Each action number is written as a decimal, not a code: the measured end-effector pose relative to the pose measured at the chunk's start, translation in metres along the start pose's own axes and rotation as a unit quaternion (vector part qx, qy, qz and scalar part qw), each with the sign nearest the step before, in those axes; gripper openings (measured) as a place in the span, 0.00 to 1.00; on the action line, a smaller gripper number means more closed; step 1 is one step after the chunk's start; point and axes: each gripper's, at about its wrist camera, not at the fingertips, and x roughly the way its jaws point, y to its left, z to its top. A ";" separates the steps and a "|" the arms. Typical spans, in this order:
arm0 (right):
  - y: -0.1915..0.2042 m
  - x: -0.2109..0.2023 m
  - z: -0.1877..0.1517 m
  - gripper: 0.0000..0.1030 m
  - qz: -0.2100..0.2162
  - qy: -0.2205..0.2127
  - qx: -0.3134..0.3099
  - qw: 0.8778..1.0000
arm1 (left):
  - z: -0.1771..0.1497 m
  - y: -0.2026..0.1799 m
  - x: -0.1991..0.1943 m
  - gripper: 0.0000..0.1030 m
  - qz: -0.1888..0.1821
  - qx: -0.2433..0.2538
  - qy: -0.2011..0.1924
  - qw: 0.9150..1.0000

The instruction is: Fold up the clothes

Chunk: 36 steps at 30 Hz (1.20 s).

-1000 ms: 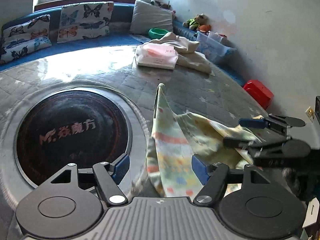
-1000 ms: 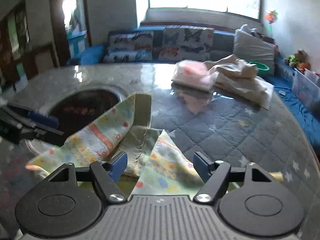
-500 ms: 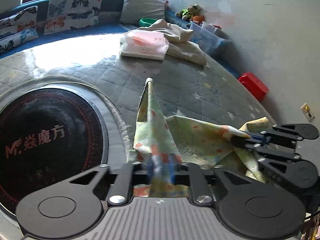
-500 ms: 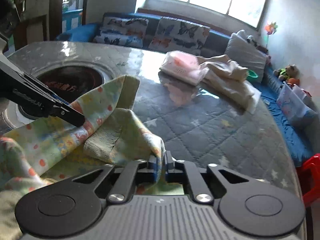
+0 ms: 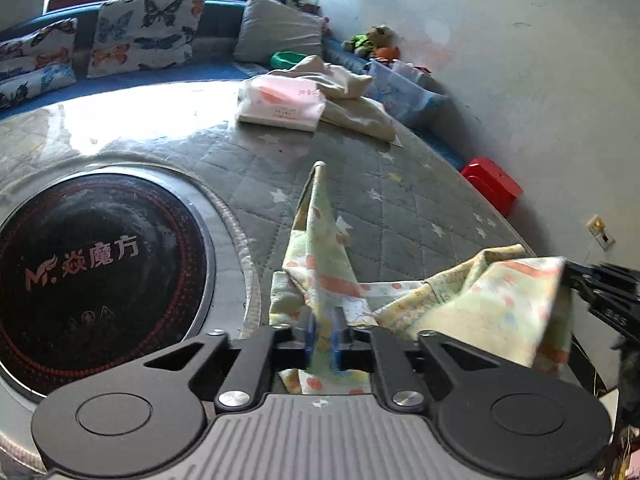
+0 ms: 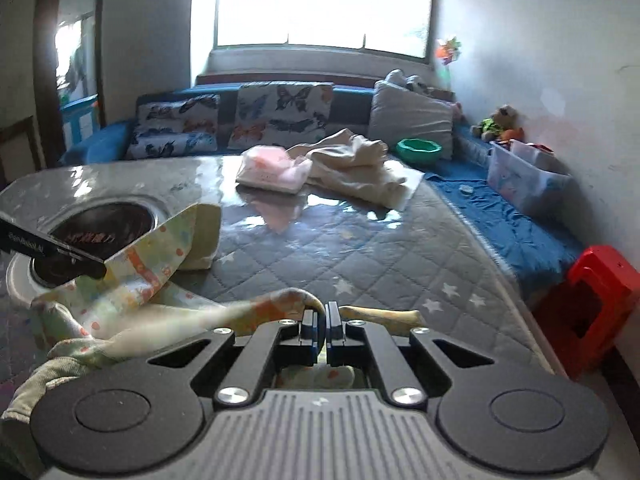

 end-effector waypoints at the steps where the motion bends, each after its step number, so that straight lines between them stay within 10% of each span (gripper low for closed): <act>1: -0.004 -0.002 -0.002 0.03 -0.004 0.001 0.006 1.000 | 0.000 0.000 0.001 0.25 0.002 -0.002 0.001 1.000; 3: -0.010 -0.003 -0.007 0.04 -0.008 0.009 0.024 1.000 | 0.000 0.000 0.002 0.48 0.011 -0.003 -0.001 1.000; 8: -0.023 0.003 -0.033 0.10 -0.001 0.054 0.077 0.996 | 0.001 0.001 0.014 0.59 0.019 -0.009 0.013 1.000; 10: -0.023 0.008 -0.040 0.11 0.007 0.070 0.087 0.994 | 0.000 -0.001 0.022 0.56 0.013 -0.007 0.024 1.000; 12: -0.023 0.016 -0.047 0.12 0.028 0.091 0.101 0.990 | -0.003 -0.001 0.026 0.20 -0.008 -0.011 0.034 0.999; 15: -0.017 0.028 -0.050 0.13 0.059 0.118 0.107 0.985 | -0.006 0.000 0.024 0.09 -0.022 -0.012 0.031 0.999; 36: 0.133 0.137 0.078 0.01 0.215 0.064 0.013 0.975 | 0.034 0.139 -0.109 0.04 0.100 -0.135 -0.128 0.977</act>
